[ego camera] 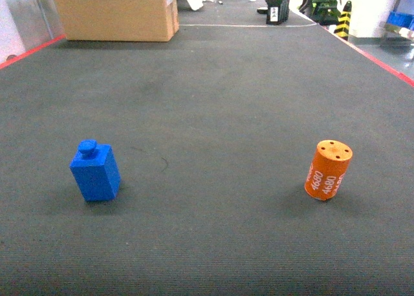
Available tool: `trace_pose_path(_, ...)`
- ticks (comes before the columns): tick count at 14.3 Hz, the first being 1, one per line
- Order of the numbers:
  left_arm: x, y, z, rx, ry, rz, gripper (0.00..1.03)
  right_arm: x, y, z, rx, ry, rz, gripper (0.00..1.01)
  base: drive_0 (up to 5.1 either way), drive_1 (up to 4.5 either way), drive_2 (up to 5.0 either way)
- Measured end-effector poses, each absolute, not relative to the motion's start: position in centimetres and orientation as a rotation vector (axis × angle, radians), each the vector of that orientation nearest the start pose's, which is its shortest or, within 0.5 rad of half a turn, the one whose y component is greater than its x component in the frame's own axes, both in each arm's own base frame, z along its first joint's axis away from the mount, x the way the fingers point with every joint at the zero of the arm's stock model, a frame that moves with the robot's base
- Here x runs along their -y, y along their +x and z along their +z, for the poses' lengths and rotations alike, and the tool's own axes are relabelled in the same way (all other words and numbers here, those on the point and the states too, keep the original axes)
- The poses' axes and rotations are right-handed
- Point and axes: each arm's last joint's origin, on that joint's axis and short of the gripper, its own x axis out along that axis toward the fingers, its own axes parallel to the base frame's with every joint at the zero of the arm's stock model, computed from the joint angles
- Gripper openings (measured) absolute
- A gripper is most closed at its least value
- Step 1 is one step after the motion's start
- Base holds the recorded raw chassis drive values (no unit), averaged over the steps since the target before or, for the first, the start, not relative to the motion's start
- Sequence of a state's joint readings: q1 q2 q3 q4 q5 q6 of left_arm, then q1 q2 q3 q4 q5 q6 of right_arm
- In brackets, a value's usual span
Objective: Sort blue parts and orange caps into right shelf containers
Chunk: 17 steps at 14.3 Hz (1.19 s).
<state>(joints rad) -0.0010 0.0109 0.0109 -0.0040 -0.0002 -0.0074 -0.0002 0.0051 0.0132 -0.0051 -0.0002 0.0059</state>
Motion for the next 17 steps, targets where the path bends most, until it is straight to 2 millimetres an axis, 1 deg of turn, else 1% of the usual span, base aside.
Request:
trace_pose_path(2,0.0,9.8,16.5,-0.023,-0.011,0.01,0.98,0.0,9.7,16.7,0.002,0.006,0.0,0.98,0.0,0.0,0.0)
trace_pose_path(3,0.3,9.9,16.4,-0.125,-0.029,0.079,0.98,0.0,9.7,16.7,0.003,0.006,0.0,0.98,0.0,0.0,0.0)
trace_pose_path(4,1.1,10.8,16.9,-0.18,-0.036,0.122,0.98,0.0,9.7,16.7,0.002,0.006,0.0,0.98,0.0,0.0,0.0)
trace_pose_path(5,2.2,12.1,17.9,-0.169,-0.041,0.118,0.98,-0.3,9.8,16.6,-0.15,0.022,-0.01,0.98,0.0,0.0,0.0)
trace_pose_path(6,2.7,13.7,19.0,-0.142,-0.048,0.114,0.98,-1.5,11.1,17.3,-0.222,0.025,0.034,0.98,0.0,0.0,0.0)
trace_pose_path(7,3.2,15.6,20.0,-0.115,-0.056,0.106,0.98,-2.6,12.4,18.5,-0.21,0.032,0.094,0.98,0.0,0.0,0.0)
trace_pose_path(8,3.5,17.2,20.3,-0.108,-0.054,0.1,0.98,-3.3,13.9,19.5,-0.184,0.042,0.106,0.98,0.0,0.0,0.0)
trace_pose_path(9,4.0,19.2,20.0,-0.126,-0.05,0.087,0.98,-4.3,15.7,19.7,-0.194,0.049,0.119,0.98,0.0,0.0,0.0)
trace_pose_path(10,4.9,22.6,17.7,-0.208,-0.027,0.075,0.98,-6.1,19.0,16.5,-0.298,0.007,0.114,0.98,0.0,0.0,0.0)
trace_pose_path(11,5.4,24.7,16.0,-0.252,-0.007,0.077,0.98,-6.2,21.4,13.1,-0.357,-0.022,0.061,0.98,0.0,0.0,0.0)
trace_pose_path(12,5.4,25.2,15.1,-0.278,0.0,0.083,0.98,-6.3,22.3,12.1,-0.387,-0.023,0.054,0.98,0.0,0.0,0.0)
trace_pose_path(15,5.3,25.6,14.2,-0.3,0.004,0.091,0.98,-6.9,23.9,11.7,-0.369,-0.018,0.057,0.98,0.0,0.0,0.0)
trace_pose_path(17,5.3,25.9,13.8,-0.309,0.007,0.093,0.98,-7.3,24.5,11.3,-0.37,-0.02,0.061,0.98,0.0,0.0,0.0)
